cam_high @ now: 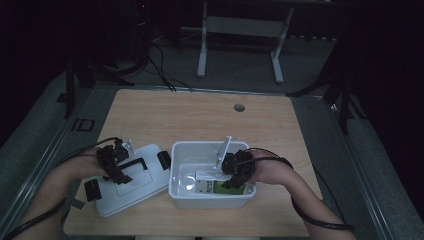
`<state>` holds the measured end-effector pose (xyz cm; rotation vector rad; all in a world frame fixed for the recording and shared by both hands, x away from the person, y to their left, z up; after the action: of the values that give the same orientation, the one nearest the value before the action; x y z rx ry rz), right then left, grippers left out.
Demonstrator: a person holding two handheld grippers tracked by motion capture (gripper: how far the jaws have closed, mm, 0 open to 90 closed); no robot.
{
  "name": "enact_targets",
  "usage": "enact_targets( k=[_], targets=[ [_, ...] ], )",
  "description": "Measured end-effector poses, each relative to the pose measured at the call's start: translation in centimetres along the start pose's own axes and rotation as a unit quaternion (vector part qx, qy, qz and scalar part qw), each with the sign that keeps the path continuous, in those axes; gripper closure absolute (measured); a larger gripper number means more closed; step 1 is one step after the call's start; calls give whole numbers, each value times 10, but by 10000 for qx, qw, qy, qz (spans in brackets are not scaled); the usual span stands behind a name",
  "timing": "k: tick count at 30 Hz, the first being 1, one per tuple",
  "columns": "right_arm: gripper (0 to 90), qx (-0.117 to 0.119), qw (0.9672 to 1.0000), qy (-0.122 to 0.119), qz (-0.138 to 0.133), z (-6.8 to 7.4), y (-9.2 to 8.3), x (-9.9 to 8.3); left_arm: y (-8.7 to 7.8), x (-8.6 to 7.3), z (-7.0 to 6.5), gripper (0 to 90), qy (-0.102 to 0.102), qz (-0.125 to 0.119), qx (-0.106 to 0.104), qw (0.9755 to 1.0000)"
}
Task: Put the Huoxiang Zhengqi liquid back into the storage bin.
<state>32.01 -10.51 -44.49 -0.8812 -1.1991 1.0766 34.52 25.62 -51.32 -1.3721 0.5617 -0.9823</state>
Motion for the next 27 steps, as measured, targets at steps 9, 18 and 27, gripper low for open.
enact_targets(
  k=[9,18,27],
  targets=[
    [631,77,9999,63,141,-6,15,-2,0,0,0,146,-19,-27,-8,10000],
    [627,70,9993,129,331,-10,28,-6,2,-1,0,146,-30,-17,-15,10000],
    [618,164,9991,110,387,-10,32,-8,4,-4,0,146,-30,5,-8,10000]
  ],
)
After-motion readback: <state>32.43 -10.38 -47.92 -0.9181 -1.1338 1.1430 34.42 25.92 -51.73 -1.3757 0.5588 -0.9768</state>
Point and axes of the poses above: each handheld gripper's, and its own axes: y roughly forward along the jaws, x roughly out of its top, z roughly to its left, the point moved 3 cm from there along y, roughly forward along the jaws, and after that the axes turned 9 degrees about x, right-handed, at the moved point
